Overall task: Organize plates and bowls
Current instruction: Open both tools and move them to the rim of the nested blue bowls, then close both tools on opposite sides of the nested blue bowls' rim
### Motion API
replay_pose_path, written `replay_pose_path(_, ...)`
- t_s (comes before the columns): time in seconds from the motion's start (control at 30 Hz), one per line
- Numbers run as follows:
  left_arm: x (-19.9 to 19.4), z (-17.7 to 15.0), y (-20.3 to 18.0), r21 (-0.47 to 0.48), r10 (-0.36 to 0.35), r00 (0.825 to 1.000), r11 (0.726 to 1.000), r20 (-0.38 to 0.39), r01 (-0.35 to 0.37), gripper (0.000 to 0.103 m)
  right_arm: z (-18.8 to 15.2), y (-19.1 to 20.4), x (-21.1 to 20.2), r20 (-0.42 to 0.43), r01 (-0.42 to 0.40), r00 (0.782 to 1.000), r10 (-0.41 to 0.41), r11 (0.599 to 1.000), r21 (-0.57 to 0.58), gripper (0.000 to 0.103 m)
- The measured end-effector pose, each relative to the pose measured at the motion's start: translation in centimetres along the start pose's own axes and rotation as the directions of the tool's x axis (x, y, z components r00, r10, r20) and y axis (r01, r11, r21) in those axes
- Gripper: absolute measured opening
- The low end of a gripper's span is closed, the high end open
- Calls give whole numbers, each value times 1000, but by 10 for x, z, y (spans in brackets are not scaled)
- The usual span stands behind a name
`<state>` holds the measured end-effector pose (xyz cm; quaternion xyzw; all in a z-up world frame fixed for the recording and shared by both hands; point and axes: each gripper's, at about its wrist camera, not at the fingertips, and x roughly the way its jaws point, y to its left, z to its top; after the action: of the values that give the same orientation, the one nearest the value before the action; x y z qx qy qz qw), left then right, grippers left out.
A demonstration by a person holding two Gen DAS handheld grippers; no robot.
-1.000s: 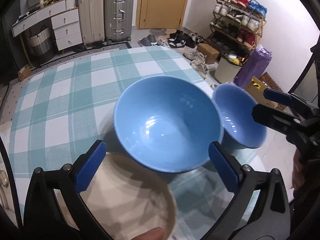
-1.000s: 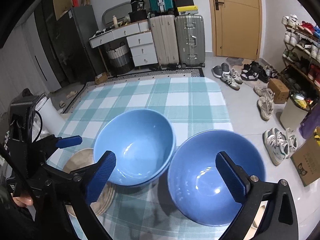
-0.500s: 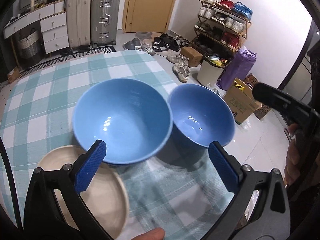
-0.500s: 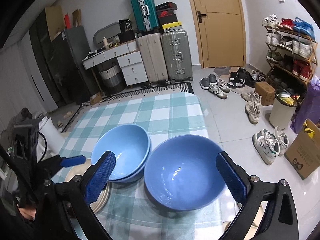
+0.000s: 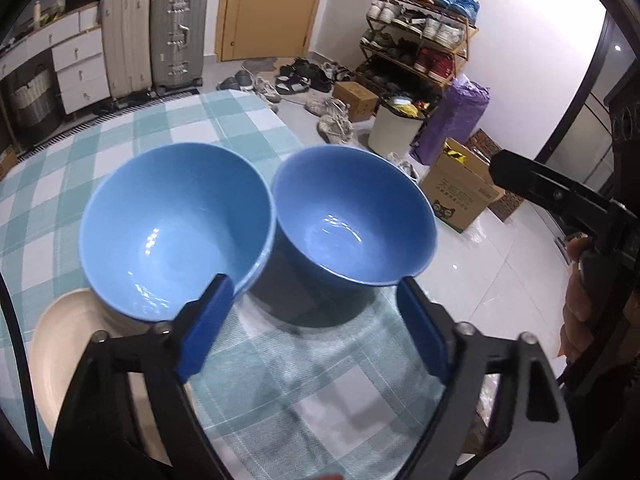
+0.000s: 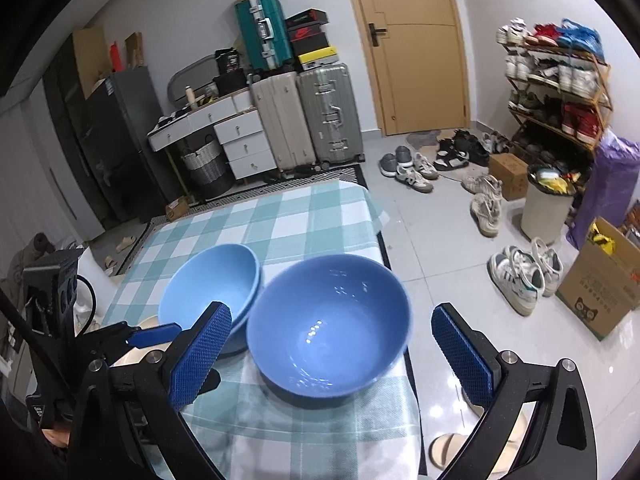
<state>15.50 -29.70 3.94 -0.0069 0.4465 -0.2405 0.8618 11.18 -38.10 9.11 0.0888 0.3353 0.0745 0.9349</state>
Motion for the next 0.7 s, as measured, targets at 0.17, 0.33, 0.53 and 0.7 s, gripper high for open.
replay_pose_path(0.17, 13, -1, -3, -2, -56, 998, 998, -22, 56, 60, -8, -19, 5, -19, 27, 999, -26, 999, 37, 102)
replay_pose_path(0.33, 26, -1, -3, -33, -120, 991, 992, -54, 118, 43, -17, -33, 17, -54, 30, 998, -27, 998, 63, 102)
replay_pose_path(0.53, 40, 1, 0, -36, -97, 993, 995, -69, 95, 41, -23, -42, 35, -65, 12, 998, -7, 997, 77, 100)
replay_pose_path(0.7, 53, 6, 2, -47, -63, 996, 997, -64, 60, 41, -22, -51, 57, -95, 24, 995, -16, 996, 88, 82)
